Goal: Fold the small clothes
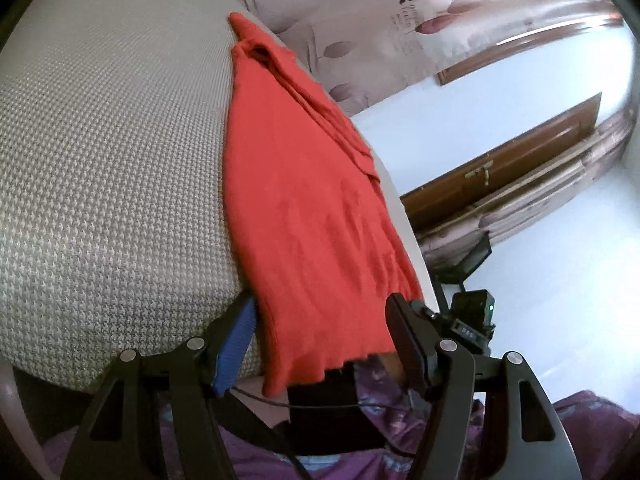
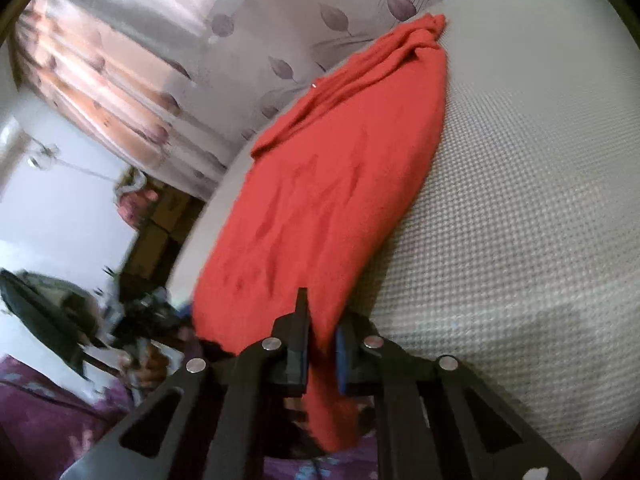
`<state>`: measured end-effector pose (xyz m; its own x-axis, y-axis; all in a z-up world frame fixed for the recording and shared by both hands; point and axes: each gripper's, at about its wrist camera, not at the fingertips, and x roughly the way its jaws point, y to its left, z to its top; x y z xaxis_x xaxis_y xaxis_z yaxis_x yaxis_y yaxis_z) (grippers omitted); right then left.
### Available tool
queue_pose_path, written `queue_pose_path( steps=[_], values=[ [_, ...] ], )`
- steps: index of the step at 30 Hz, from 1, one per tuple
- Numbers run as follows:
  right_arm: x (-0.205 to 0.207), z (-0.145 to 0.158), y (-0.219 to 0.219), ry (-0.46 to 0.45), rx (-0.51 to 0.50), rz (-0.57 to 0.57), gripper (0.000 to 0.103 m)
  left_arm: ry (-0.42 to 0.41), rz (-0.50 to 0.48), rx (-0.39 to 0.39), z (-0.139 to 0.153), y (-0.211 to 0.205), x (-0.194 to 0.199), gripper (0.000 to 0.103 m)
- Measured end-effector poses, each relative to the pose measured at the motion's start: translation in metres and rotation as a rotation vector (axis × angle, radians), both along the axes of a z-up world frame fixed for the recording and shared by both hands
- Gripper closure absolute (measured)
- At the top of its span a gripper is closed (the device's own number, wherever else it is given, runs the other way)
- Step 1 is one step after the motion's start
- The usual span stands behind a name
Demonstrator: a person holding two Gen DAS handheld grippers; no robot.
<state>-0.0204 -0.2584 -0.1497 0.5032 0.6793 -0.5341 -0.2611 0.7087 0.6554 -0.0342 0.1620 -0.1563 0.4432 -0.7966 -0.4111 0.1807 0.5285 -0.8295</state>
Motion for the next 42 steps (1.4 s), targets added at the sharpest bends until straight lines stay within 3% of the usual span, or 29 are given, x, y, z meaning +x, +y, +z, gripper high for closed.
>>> queue_pose_path(
  steps=[3, 6, 10, 13, 18, 20, 22, 25, 28, 31, 35, 36, 37, 38, 39, 42],
  values=[
    [-0.003, 0.002, -0.010, -0.007, 0.075, -0.030, 0.093, 0.012, -0.017, -0.008, 0.002, -0.002, 0.006, 0.037],
    [-0.004, 0.000, -0.018, -0.001, 0.066, -0.060, 0.093, 0.022, -0.005, -0.033, 0.003, -0.002, 0.010, 0.035],
    [-0.003, -0.007, -0.021, 0.044, 0.070, -0.059, 0.090, -0.020, 0.016, 0.028, 0.010, -0.011, 0.013, 0.035],
    [-0.002, -0.003, -0.016, 0.032, 0.062, -0.057, 0.082, -0.060, -0.002, 0.090, 0.014, -0.022, 0.015, 0.035],
    [0.003, 0.000, -0.006, 0.026, 0.045, -0.061, 0.074, -0.035, 0.003, 0.056, 0.010, -0.026, 0.019, 0.036],
    [0.002, -0.001, -0.007, 0.032, 0.060, -0.066, 0.075, -0.041, 0.019, 0.075, 0.010, -0.025, 0.017, 0.050],
    [0.002, -0.001, -0.007, 0.037, 0.022, -0.073, 0.089, -0.037, 0.026, 0.155, 0.007, -0.028, 0.016, 0.096],
    [0.002, -0.003, -0.009, 0.060, 0.026, -0.083, 0.095, -0.004, 0.036, 0.123, -0.004, -0.022, 0.016, 0.096],
    [-0.001, 0.001, -0.013, 0.052, 0.084, -0.080, 0.095, -0.045, 0.032, 0.123, 0.004, -0.020, 0.013, 0.096],
    [-0.004, 0.011, -0.021, 0.030, 0.146, -0.077, 0.095, -0.096, 0.011, 0.153, 0.017, -0.022, 0.010, 0.096],
    [-0.002, 0.009, -0.014, 0.049, 0.078, -0.046, 0.090, -0.117, -0.038, 0.231, 0.019, -0.031, 0.009, 0.094],
    [-0.001, 0.006, -0.013, 0.062, 0.076, -0.043, 0.089, -0.103, -0.039, 0.252, 0.018, -0.033, 0.011, 0.091],
    [0.000, 0.004, -0.011, 0.074, 0.064, -0.042, 0.088, -0.074, -0.037, 0.263, 0.015, -0.032, 0.012, 0.079],
    [0.000, 0.002, -0.008, 0.080, 0.056, -0.037, 0.084, -0.053, -0.030, 0.262, 0.013, -0.030, 0.012, 0.073],
    [-0.001, 0.001, -0.006, 0.081, 0.054, -0.028, 0.078, -0.047, -0.024, 0.240, 0.011, -0.027, 0.012, 0.070],
    [-0.006, 0.001, 0.002, 0.066, 0.020, -0.010, 0.075, -0.051, -0.015, 0.222, 0.011, -0.028, 0.012, 0.062]
  ],
)
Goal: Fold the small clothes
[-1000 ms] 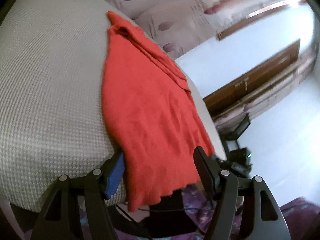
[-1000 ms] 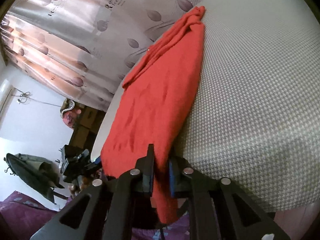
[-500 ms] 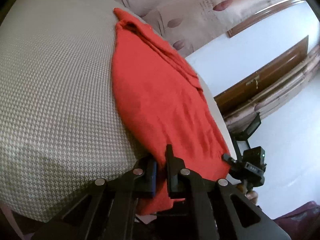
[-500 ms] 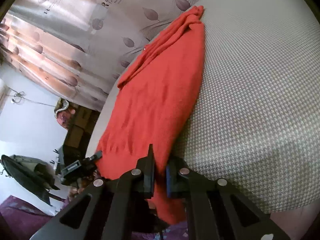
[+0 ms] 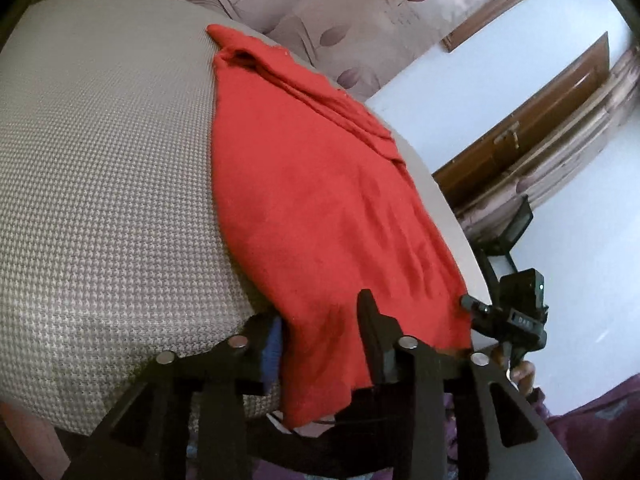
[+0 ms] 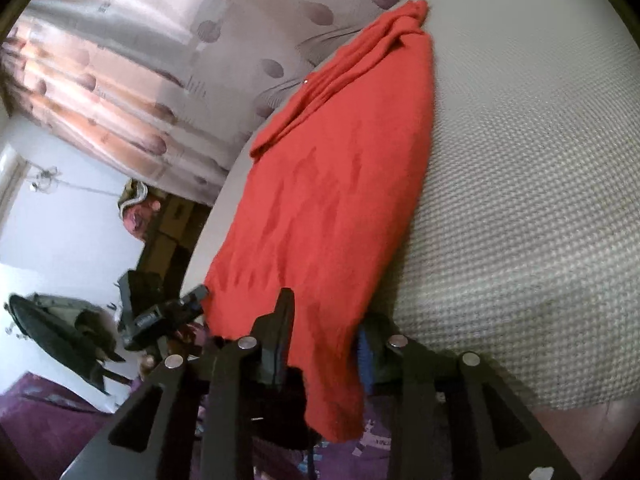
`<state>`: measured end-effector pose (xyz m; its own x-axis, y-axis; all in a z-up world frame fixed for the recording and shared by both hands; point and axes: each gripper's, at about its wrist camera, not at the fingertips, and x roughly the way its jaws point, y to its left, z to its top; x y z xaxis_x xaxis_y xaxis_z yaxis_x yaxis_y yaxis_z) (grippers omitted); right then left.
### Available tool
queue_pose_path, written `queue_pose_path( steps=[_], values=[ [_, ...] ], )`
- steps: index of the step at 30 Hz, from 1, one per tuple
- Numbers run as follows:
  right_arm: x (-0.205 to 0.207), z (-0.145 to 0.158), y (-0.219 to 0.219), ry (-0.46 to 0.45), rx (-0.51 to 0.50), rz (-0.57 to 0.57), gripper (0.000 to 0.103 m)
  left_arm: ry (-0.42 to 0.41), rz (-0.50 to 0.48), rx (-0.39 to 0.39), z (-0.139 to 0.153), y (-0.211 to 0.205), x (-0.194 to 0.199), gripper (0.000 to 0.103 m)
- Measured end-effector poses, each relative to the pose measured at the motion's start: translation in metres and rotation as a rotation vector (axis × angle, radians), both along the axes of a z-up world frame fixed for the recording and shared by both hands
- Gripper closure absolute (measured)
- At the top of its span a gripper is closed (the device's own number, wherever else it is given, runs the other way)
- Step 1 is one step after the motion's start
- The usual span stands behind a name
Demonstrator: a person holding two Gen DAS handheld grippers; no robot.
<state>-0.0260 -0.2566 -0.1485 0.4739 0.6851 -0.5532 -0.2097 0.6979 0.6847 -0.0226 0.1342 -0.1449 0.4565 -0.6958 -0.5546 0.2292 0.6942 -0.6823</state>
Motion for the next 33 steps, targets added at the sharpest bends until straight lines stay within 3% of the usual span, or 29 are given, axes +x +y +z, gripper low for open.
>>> queue_pose_path(
  steps=[3, 4, 5, 6, 7, 9, 15, 22, 33],
  values=[
    [-0.001, 0.000, 0.008, -0.013, -0.019, 0.014, 0.075, -0.016, -0.011, -0.015, 0.004, -0.006, 0.000, 0.044],
    [-0.001, 0.001, 0.011, -0.018, -0.032, 0.018, 0.079, -0.025, -0.016, -0.004, 0.005, -0.010, 0.001, 0.045],
    [-0.001, 0.001, 0.014, -0.020, -0.051, 0.021, 0.090, -0.033, -0.020, 0.009, 0.005, -0.013, 0.001, 0.046],
    [-0.001, -0.001, 0.016, -0.018, -0.072, 0.022, 0.093, -0.035, -0.012, 0.012, 0.005, -0.013, 0.002, 0.057],
    [-0.001, -0.003, 0.017, -0.012, -0.077, 0.023, 0.093, -0.020, -0.005, 0.016, 0.003, -0.014, 0.004, 0.098],
    [-0.001, -0.003, 0.017, -0.017, -0.061, 0.025, 0.093, 0.018, 0.013, 0.033, -0.005, -0.016, 0.006, 0.096],
    [-0.004, 0.010, 0.007, -0.045, 0.068, 0.031, 0.094, -0.186, 0.060, 0.315, 0.035, -0.041, -0.013, 0.096],
    [-0.001, 0.040, 0.005, -0.109, 0.147, 0.029, 0.094, -0.360, 0.085, 0.518, 0.075, -0.052, -0.016, 0.096],
    [0.011, 0.073, 0.009, -0.163, 0.139, 0.031, 0.094, -0.450, 0.102, 0.584, 0.105, -0.061, -0.002, 0.096]
  ],
)
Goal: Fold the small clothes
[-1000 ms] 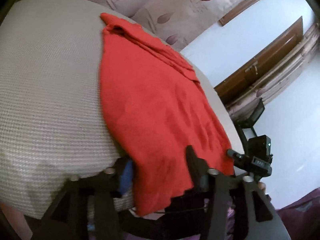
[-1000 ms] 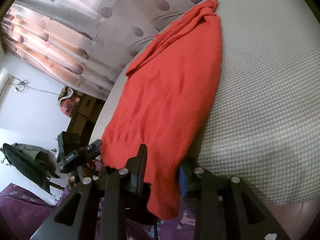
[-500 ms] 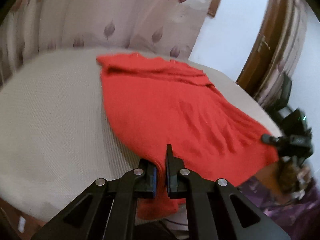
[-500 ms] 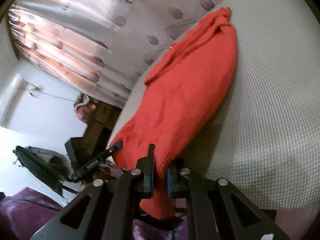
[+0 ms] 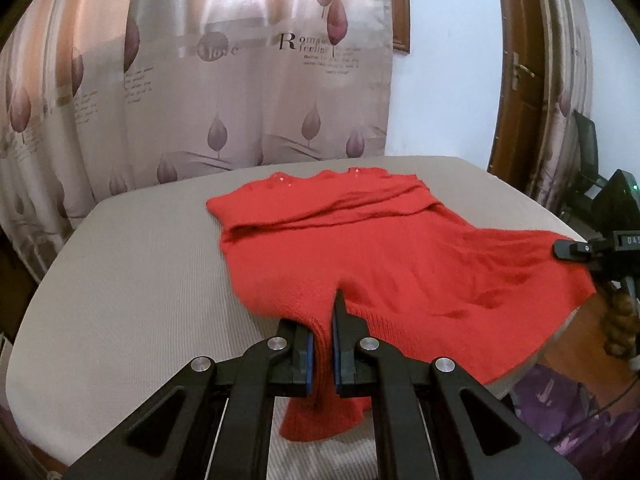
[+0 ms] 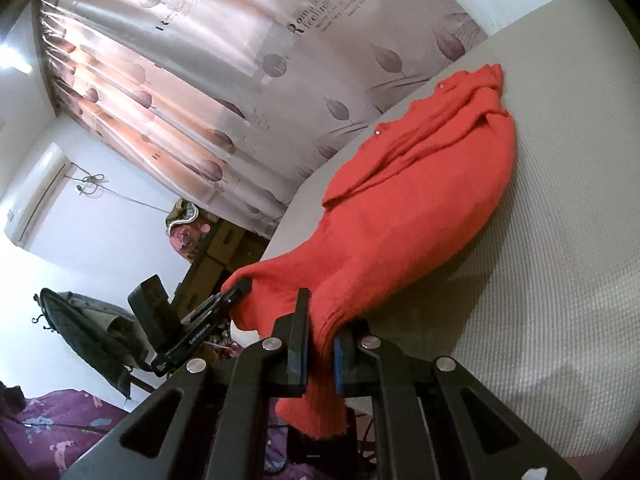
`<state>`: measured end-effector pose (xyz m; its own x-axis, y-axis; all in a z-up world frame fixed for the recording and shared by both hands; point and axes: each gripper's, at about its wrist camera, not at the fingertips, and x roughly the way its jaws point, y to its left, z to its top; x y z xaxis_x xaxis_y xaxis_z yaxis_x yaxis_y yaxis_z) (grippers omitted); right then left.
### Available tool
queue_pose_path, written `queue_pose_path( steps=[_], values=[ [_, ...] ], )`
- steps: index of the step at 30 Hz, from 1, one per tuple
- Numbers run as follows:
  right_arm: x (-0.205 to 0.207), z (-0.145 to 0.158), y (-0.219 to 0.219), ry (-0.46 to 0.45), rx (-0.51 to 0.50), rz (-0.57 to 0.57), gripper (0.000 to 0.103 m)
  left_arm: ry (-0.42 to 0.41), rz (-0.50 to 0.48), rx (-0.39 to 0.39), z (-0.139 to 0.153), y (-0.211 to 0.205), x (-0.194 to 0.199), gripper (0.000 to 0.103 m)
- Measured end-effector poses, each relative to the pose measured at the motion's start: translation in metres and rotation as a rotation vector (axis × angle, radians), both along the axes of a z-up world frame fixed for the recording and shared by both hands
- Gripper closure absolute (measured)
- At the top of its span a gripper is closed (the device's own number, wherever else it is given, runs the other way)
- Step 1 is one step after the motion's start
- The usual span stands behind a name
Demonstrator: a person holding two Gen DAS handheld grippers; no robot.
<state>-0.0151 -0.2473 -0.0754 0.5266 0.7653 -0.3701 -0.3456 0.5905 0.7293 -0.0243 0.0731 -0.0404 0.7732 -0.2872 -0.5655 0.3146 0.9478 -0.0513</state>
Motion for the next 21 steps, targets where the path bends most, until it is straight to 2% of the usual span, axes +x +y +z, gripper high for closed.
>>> queue_pose_path(
  steps=[10, 15, 21],
  values=[
    [0.011, 0.012, 0.001, -0.007, 0.008, -0.013, 0.094, 0.009, 0.010, -0.021, 0.007, -0.001, 0.011, 0.096],
    [0.013, 0.017, 0.006, -0.007, 0.015, -0.018, 0.094, 0.033, 0.019, -0.128, 0.012, 0.013, 0.014, 0.096],
    [0.013, 0.023, 0.007, -0.012, 0.043, -0.021, 0.094, 0.065, 0.034, -0.193, 0.017, 0.026, 0.019, 0.096]
  ],
)
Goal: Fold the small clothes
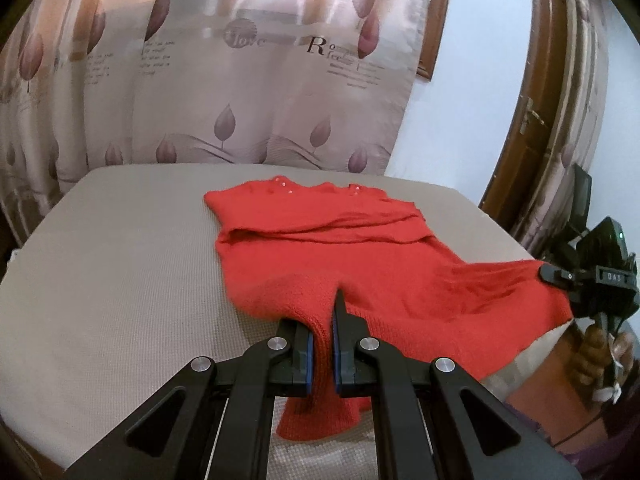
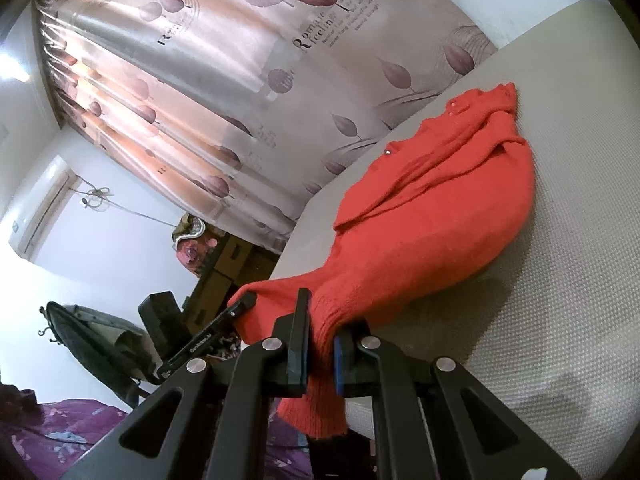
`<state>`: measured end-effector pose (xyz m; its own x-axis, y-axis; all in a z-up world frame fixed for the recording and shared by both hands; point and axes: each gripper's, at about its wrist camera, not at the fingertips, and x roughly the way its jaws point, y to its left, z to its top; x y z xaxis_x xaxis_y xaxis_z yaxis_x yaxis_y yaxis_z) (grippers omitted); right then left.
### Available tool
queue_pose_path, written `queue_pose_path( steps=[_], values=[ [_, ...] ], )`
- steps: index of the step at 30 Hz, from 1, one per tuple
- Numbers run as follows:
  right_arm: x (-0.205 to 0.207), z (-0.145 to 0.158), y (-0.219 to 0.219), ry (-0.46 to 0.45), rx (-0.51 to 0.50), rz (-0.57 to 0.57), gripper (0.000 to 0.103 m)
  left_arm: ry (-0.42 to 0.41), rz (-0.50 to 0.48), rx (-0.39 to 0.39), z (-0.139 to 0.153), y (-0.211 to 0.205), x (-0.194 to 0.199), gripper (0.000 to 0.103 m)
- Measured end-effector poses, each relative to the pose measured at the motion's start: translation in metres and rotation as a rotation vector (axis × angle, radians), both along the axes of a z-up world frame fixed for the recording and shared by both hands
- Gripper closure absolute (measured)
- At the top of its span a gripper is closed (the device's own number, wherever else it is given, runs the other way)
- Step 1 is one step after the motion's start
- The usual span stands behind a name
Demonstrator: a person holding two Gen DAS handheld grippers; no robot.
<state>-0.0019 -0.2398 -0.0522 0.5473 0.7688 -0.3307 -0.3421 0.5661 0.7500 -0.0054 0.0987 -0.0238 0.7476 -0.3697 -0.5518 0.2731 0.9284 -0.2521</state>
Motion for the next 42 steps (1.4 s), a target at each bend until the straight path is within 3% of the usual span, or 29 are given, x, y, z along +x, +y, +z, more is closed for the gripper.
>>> queue_pose_path(
  steps=[13, 19, 27, 42],
  values=[
    [0.033, 0.032, -0.007, -0.036, 0.044, 0.000, 0.094, -0.029, 0.053, -0.099, 0.025, 0.010, 0.034, 0.096],
    [0.026, 0.035, -0.009, -0.019, 0.062, -0.002, 0.094, -0.042, 0.030, -0.148, 0.028, 0.014, 0.019, 0.096],
    [-0.005, 0.026, 0.002, 0.022, 0.050, 0.003, 0.093, -0.070, -0.019, -0.097, 0.019, 0.003, -0.018, 0.096],
    [-0.062, 0.000, -0.013, 0.043, 0.067, -0.065, 0.094, -0.052, -0.001, -0.058, -0.001, 0.008, -0.065, 0.096]
  ],
)
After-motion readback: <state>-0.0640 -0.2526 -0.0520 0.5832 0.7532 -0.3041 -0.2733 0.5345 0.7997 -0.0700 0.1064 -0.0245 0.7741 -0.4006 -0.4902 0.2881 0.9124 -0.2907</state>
